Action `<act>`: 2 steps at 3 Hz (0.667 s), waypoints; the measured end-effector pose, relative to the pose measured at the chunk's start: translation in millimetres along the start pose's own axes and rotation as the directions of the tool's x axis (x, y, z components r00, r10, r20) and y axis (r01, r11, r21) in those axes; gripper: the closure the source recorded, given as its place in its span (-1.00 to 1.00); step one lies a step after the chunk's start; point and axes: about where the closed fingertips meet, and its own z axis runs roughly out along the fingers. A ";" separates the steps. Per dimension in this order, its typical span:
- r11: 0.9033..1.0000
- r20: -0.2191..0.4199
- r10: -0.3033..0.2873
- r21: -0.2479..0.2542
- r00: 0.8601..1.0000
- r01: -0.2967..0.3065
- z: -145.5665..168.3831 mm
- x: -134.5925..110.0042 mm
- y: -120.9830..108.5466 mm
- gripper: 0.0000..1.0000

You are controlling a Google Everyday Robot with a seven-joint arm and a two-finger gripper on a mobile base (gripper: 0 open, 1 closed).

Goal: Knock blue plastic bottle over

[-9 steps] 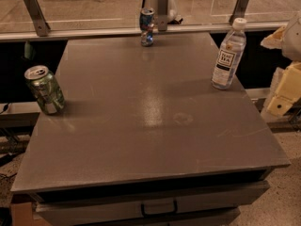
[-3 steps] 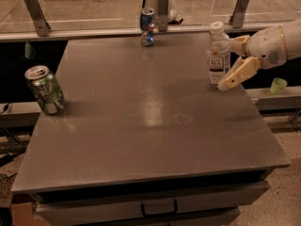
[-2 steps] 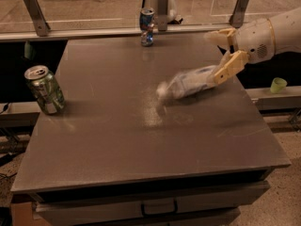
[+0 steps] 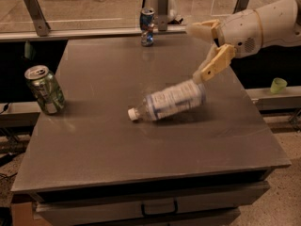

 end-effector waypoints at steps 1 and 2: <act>0.998 -0.020 0.010 0.056 1.000 -0.009 -11.9 4.7 -8.0 -1.00; 0.983 -0.072 0.027 0.185 0.997 -0.013 -51.8 21.5 -30.6 -1.00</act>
Offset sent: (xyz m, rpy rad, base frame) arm 0.0527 -0.1374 0.0136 -0.1272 -0.1162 -0.3864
